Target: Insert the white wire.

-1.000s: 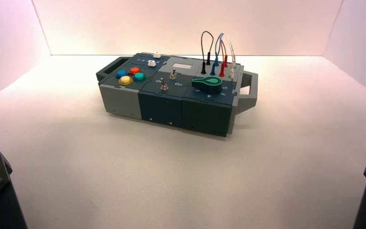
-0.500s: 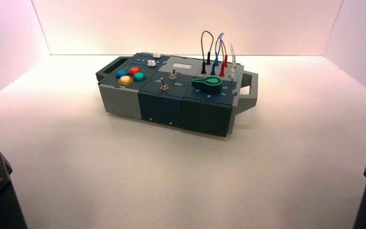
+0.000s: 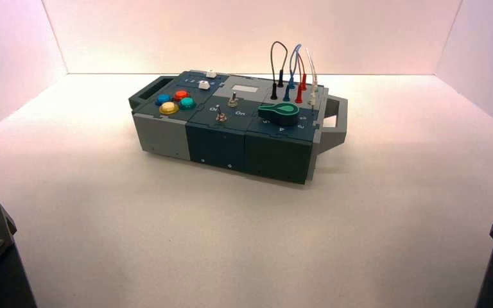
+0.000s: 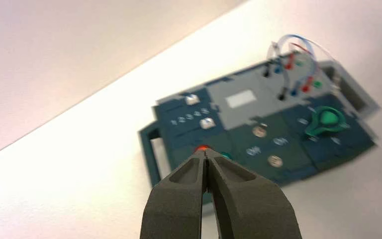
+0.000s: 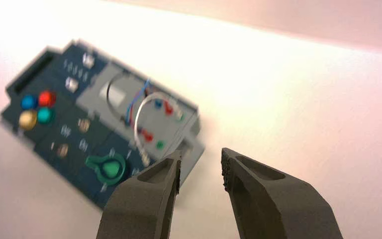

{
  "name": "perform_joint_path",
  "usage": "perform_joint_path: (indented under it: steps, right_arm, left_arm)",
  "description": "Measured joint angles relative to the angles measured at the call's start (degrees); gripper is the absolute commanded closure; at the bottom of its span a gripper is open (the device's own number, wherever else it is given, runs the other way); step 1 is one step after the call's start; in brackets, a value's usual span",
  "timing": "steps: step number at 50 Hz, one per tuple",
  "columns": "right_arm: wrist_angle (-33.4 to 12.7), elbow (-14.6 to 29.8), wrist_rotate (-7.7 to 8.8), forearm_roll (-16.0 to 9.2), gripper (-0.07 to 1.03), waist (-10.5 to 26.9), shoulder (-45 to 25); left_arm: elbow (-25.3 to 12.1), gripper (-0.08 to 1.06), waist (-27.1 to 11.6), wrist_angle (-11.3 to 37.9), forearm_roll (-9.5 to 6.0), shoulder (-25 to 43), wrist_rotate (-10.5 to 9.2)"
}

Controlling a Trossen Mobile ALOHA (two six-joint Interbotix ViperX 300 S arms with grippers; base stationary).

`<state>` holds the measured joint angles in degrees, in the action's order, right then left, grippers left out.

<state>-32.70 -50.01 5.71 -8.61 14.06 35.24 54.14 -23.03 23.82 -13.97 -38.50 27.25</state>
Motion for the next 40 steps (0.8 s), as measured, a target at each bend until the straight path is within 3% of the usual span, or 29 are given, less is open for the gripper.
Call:
perform_joint_path:
  steps: [6,19,30,40]
  right_arm:
    - [-3.2,1.8,1.23,-1.5,0.52,1.8,-4.3]
    - [-7.1,6.1,1.85,-2.1,0.53,4.7,-12.4]
    - [-11.4,9.7,4.22,-2.2,0.53,5.5,-19.6]
    - [-12.1,11.5,5.19,-2.1,0.53,7.9,-25.7]
  left_arm:
    - [-1.1,1.01,-1.6,3.6,-0.44,0.3,0.35]
    - [-3.5,1.01,-5.7,11.1,-1.05,1.8,2.37]
    - [-3.7,1.01,-7.5,12.9,-1.67,3.8,2.81]
    - [-3.7,1.01,-7.6,12.7,-1.67,4.9,2.90]
